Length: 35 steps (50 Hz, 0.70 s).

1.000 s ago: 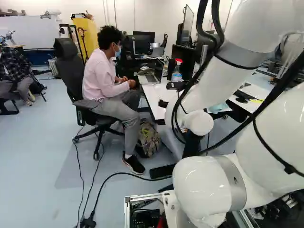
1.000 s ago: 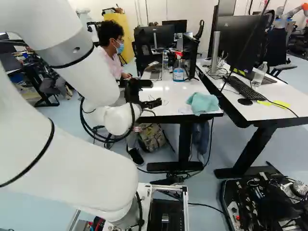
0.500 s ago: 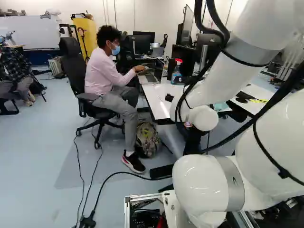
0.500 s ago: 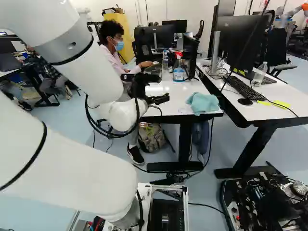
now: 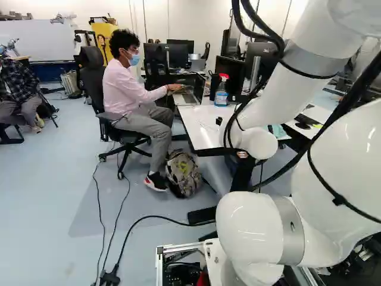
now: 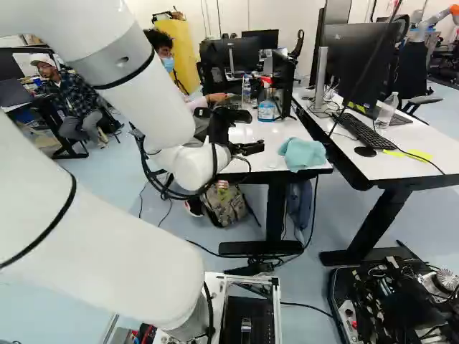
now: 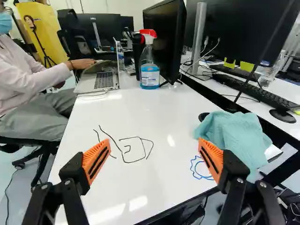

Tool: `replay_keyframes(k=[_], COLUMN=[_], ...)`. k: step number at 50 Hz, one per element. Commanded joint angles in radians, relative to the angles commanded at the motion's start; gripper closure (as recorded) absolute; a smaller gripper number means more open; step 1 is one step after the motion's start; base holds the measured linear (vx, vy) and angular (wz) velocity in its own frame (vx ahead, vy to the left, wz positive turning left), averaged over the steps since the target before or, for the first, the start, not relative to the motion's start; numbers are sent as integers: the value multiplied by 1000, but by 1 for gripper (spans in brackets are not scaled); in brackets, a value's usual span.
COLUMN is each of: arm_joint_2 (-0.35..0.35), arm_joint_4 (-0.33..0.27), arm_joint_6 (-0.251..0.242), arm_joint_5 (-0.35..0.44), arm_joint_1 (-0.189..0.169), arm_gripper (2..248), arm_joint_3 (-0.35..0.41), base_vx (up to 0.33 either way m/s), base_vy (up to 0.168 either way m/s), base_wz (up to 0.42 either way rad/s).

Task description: Clean the table with the green towel

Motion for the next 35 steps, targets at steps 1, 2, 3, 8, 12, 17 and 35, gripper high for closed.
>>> replay_keyframes(k=[1, 2, 3, 8, 12, 17, 35], arm_joint_2=[-2, -5, -7, -19, -29, -41, -87], arm_joint_4=[0, 0, 0, 0, 0, 0, 0], arm_joint_6=[0, 0, 0, 0, 0, 0, 0], arm_joint_5=[0, 0, 0, 0, 0, 0, 0], arm_joint_1=[-4, -7, -11, -29, -43, -61, -123], arm_gripper=[3, 3, 3, 3, 3, 3, 3], arm_joint_3=[-2, -4, -6, -17, -26, -37, -80], base_vx=[0, 0, 0, 0, 0, 0, 0], base_vy=[0, 0, 0, 0, 0, 0, 0], base_wz=[0, 0, 0, 0, 0, 0, 0])
